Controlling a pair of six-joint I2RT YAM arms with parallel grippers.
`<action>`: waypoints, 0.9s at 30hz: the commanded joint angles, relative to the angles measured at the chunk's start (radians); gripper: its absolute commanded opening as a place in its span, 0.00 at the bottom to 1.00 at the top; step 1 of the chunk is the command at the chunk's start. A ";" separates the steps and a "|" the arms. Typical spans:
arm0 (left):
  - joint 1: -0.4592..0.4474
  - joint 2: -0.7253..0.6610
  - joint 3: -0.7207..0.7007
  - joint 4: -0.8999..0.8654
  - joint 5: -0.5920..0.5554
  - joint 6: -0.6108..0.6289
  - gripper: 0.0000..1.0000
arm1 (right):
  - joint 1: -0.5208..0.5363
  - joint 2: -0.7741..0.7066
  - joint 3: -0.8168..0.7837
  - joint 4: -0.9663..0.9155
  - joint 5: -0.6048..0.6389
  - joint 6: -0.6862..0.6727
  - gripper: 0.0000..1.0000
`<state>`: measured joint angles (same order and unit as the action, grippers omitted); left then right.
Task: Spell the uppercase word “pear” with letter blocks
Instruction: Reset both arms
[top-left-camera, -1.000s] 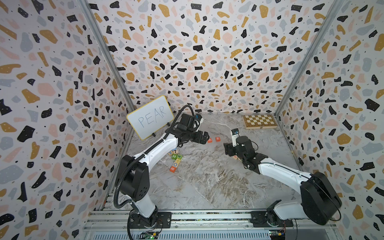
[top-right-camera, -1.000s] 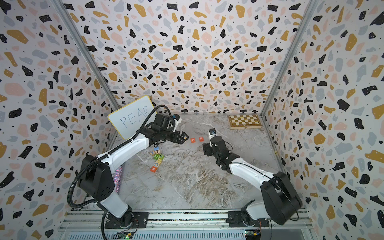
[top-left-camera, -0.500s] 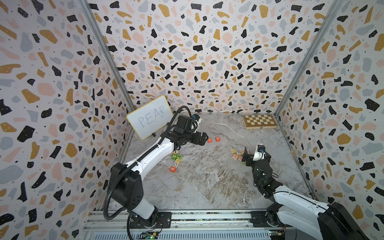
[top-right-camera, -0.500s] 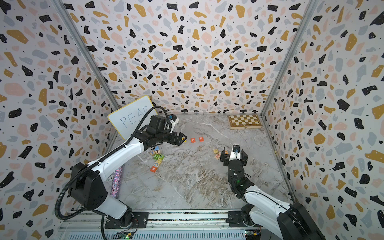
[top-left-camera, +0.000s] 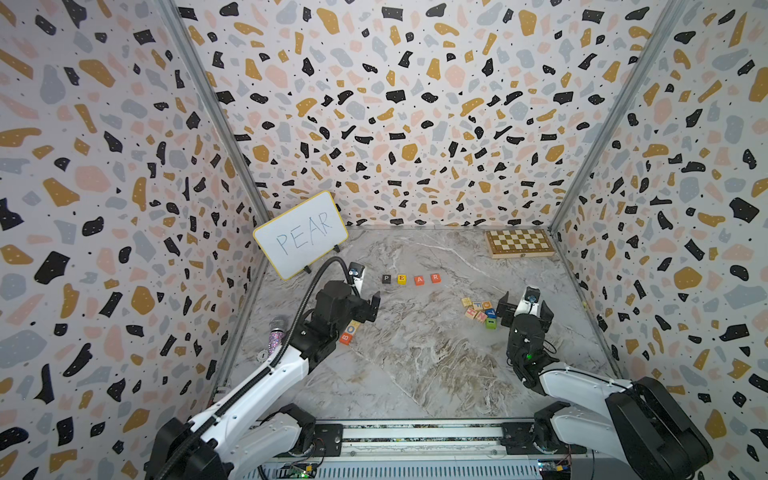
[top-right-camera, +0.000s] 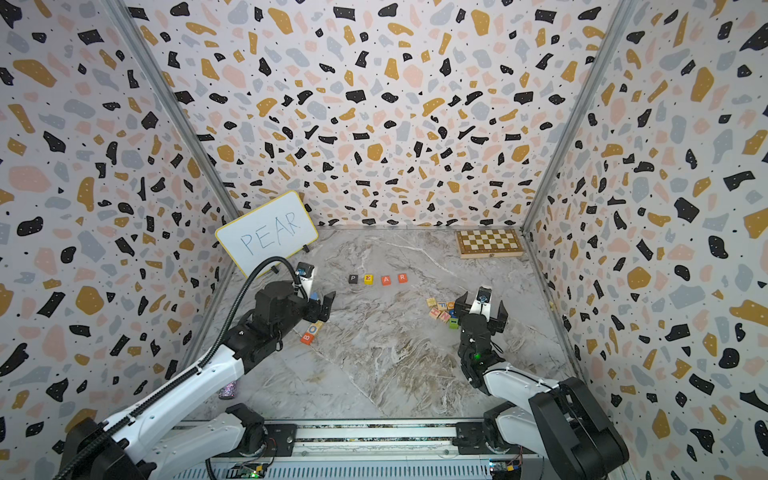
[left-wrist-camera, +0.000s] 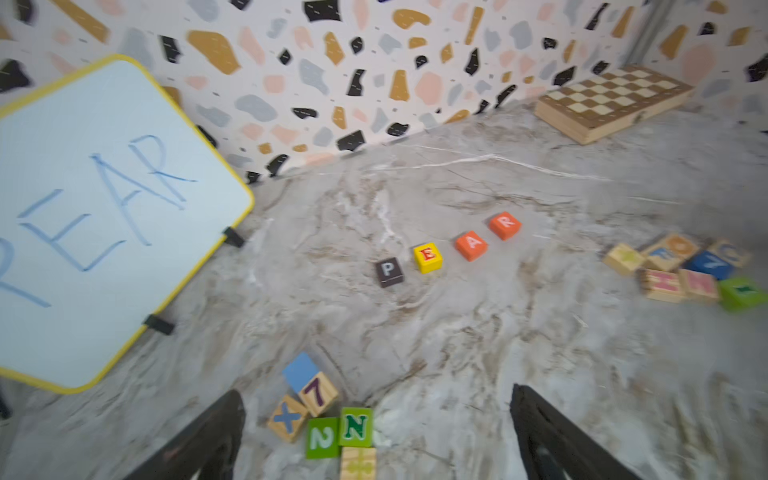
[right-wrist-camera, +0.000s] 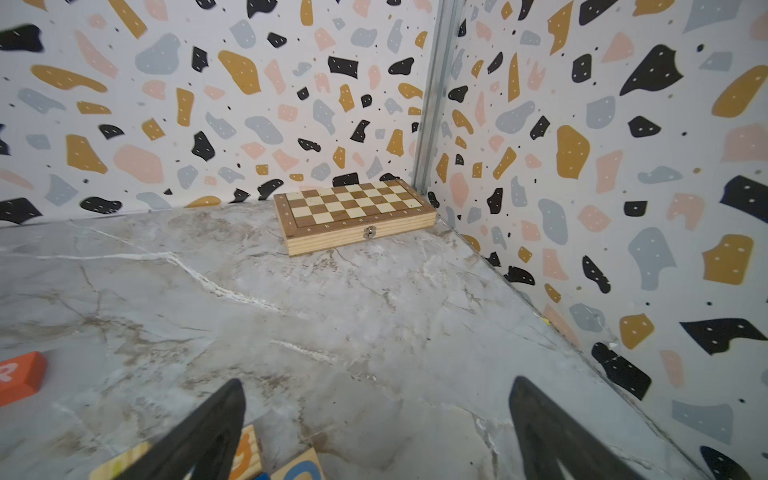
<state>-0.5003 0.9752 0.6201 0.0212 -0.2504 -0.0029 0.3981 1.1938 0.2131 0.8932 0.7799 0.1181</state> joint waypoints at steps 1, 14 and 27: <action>0.022 -0.049 -0.127 0.208 -0.255 0.066 0.99 | -0.048 0.022 -0.029 0.089 -0.020 0.006 0.99; 0.250 0.132 -0.358 0.686 -0.252 0.067 0.99 | -0.168 0.249 0.034 0.240 -0.229 -0.103 0.99; 0.365 0.421 -0.370 0.922 0.021 0.037 0.99 | -0.202 0.200 -0.102 0.421 -0.484 -0.165 0.99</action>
<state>-0.1394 1.3724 0.2245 0.8169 -0.2943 0.0154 0.2008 1.4265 0.1593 1.1873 0.3794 -0.0139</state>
